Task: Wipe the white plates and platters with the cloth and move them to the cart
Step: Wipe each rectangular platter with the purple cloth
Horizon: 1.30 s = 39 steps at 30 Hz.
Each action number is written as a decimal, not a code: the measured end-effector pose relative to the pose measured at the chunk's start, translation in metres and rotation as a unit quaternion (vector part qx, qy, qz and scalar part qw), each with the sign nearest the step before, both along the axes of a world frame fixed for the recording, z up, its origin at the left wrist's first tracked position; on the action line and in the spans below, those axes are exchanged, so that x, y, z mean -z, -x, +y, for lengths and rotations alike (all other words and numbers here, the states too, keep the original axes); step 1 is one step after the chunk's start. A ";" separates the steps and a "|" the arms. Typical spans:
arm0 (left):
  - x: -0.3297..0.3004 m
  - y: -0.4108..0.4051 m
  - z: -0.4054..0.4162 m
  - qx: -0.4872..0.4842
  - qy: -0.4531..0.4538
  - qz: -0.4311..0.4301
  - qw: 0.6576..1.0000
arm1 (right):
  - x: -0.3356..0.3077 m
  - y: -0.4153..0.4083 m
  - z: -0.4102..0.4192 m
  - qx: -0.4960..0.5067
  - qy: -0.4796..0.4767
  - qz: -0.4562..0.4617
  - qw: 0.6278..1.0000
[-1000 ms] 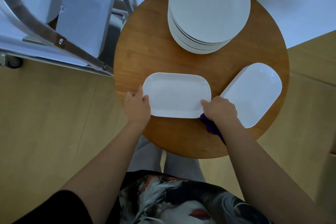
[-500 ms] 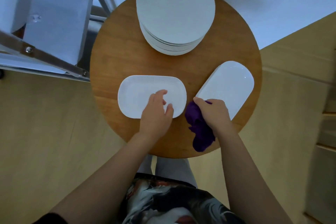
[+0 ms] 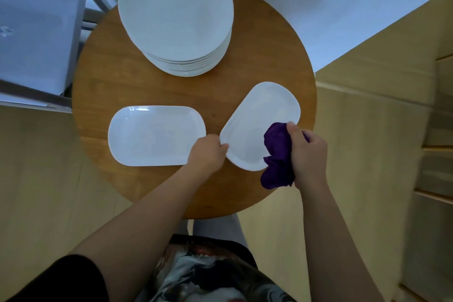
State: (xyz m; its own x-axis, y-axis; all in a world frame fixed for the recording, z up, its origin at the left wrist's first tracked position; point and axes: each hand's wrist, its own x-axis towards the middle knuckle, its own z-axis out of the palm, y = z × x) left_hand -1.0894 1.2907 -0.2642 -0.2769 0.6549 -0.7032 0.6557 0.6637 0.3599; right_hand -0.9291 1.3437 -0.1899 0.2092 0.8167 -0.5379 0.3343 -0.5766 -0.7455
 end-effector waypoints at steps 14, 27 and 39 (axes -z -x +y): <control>-0.008 -0.002 -0.009 -0.186 -0.079 -0.100 0.974 | 0.022 -0.010 0.017 0.015 0.031 0.036 0.999; -0.031 -0.037 0.008 -0.419 -0.110 -0.267 0.861 | 0.023 -0.019 0.023 0.041 0.064 0.134 0.988; -0.062 -0.004 0.004 -0.470 -0.114 -0.287 0.827 | 0.020 0.018 0.039 -0.254 -0.147 -0.200 0.935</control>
State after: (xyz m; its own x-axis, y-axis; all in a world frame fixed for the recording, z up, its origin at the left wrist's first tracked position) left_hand -1.0854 1.2947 -0.2025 -0.4019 0.4742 -0.7833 -0.4331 0.6553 0.6189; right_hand -0.9473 1.3829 -0.2104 -0.1088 0.9656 -0.2363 0.7958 -0.0578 -0.6027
